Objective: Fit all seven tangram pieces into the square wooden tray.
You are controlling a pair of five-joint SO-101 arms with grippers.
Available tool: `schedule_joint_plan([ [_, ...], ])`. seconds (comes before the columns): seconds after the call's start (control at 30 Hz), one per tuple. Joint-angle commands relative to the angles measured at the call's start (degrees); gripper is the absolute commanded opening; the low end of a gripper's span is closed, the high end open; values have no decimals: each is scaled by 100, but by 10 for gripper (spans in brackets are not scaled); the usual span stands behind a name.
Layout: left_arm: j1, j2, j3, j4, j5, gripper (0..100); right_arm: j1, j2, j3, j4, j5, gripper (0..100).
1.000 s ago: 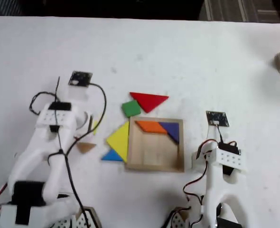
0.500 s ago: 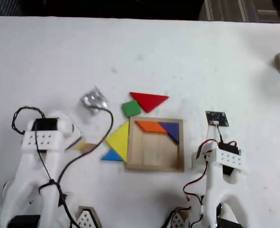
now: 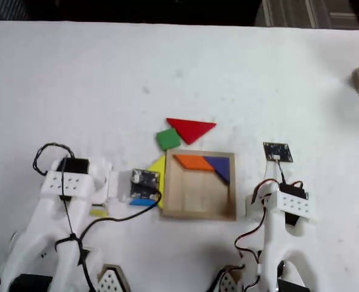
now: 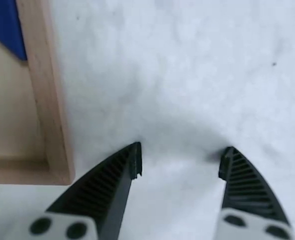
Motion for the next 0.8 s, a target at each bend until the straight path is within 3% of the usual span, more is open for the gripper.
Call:
schedule_joint_plan([
  [0.0,48,-13,-35,-404,-589,260,57,57,0,-198,70,245],
  [0.3,57,22,9,-782,-800,259,57,57,0,-198,70,245],
  [0.47,-40,936,-185,-1196,-782,257,57,57,0,-198,79,245],
  [0.77,-57,2132,-1125,-756,-466,256,57,57,0,-198,79,245],
])
